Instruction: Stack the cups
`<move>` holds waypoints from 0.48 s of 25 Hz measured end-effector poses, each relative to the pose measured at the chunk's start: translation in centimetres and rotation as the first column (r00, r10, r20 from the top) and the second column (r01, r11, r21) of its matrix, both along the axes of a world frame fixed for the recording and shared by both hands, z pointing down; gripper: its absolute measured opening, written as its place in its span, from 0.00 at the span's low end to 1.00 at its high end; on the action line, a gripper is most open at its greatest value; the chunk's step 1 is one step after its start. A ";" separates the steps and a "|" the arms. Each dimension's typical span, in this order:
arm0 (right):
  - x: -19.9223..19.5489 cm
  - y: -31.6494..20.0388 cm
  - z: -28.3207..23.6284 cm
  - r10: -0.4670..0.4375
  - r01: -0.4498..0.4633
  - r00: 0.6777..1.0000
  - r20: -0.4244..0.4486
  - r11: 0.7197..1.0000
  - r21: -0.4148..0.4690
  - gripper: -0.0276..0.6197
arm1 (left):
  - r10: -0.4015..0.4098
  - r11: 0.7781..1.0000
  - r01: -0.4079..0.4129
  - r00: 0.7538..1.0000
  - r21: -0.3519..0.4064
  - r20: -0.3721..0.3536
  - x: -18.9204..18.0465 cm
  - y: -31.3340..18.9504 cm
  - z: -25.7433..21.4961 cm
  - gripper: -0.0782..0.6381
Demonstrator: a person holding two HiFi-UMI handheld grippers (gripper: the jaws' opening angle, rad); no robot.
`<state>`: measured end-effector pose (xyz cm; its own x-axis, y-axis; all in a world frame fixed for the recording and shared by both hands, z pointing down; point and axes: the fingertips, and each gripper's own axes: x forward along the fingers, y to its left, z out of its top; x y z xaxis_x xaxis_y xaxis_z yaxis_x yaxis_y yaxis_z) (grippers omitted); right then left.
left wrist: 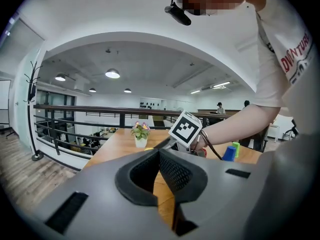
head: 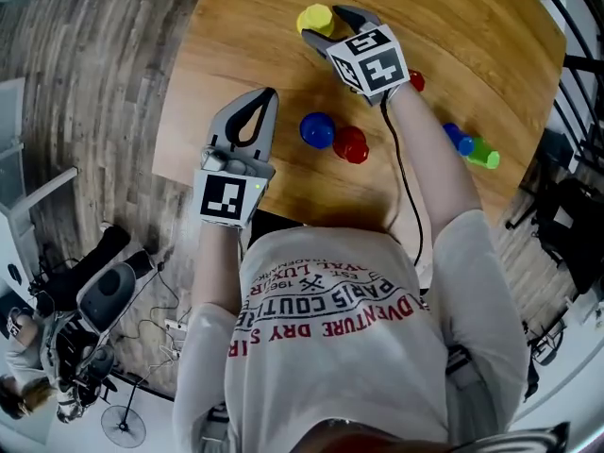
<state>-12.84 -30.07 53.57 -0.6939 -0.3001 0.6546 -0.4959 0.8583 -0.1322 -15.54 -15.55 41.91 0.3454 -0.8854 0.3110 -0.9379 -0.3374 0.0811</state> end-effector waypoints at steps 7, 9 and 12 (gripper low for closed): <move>-0.5 -0.5 1.2 0.004 -0.003 1.000 -0.027 0.999 0.039 0.49 | -0.014 1.000 0.014 1.000 0.004 0.010 0.0 -0.3 0.5 0.13; -0.5 -0.5 1.1 0.013 -0.012 0.999 -0.032 0.999 0.048 0.45 | -0.015 1.000 0.015 1.000 0.005 0.007 -0.1 -0.3 0.5 0.13; -0.4 -0.4 0.9 0.020 -0.019 0.999 -0.037 0.999 0.046 0.44 | -0.007 1.000 0.007 1.000 0.005 0.010 -0.2 -0.3 0.3 0.13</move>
